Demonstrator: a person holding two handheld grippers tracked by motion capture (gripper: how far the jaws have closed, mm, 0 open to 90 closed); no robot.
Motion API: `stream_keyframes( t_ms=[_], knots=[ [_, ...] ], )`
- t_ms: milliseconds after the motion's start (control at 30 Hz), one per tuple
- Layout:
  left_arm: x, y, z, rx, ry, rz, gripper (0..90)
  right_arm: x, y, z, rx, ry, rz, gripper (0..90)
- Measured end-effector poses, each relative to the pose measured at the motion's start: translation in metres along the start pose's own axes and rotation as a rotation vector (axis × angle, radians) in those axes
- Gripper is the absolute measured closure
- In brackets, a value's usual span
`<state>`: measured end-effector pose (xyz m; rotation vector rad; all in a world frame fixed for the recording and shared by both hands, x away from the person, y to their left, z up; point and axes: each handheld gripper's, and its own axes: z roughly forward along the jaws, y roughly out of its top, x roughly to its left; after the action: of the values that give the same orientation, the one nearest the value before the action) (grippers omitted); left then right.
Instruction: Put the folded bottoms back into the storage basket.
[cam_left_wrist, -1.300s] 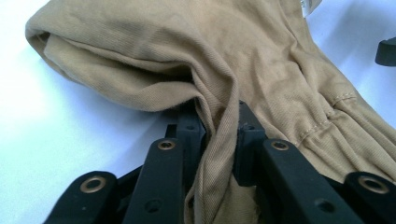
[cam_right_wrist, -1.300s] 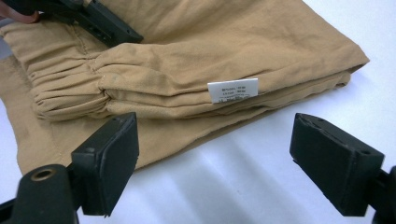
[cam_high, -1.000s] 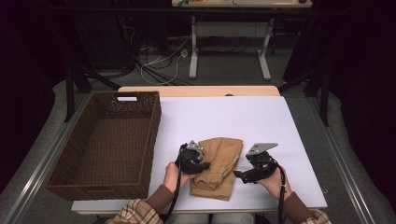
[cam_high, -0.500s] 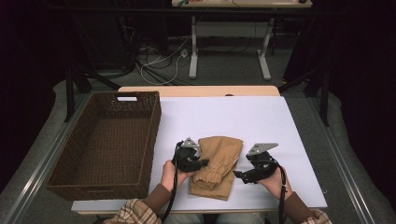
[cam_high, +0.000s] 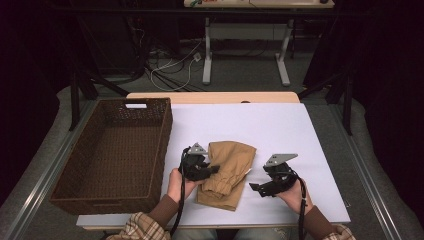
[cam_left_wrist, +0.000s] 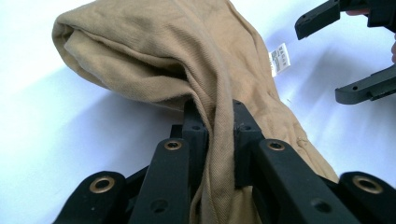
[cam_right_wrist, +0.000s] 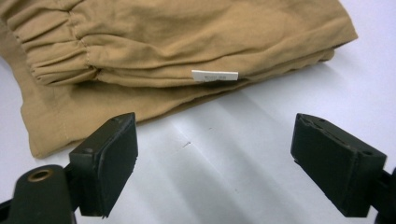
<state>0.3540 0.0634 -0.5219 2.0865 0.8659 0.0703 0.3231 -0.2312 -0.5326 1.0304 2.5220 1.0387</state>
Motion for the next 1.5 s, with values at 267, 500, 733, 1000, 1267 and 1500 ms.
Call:
stream_keyframes(
  t_ms=[267,500,733,1000,1267,1500],
  knots=[
    [-0.001,0.003,-0.008,-0.001,0.004,0.019,80.0,0.000,0.000,0.000,0.004,0.009,0.000,14.2],
    [-0.004,0.008,-0.015,-0.005,0.021,0.044,80.4,0.001,0.000,0.000,0.005,0.001,0.000,14.2],
    [-0.005,0.013,-0.024,-0.019,0.029,0.053,80.5,-0.001,-0.001,0.000,0.002,-0.001,0.005,14.0],
    [-0.006,0.015,-0.031,-0.030,0.048,0.056,80.6,0.001,-0.002,0.002,-0.001,0.001,0.003,9.9],
    [-0.010,0.020,-0.039,-0.038,0.057,0.077,80.6,0.000,-0.002,0.002,-0.002,-0.008,0.007,1.4],
    [-0.012,0.025,-0.050,-0.040,0.074,0.094,80.6,0.001,-0.002,0.003,-0.007,-0.014,-0.002,0.2]
  ],
)
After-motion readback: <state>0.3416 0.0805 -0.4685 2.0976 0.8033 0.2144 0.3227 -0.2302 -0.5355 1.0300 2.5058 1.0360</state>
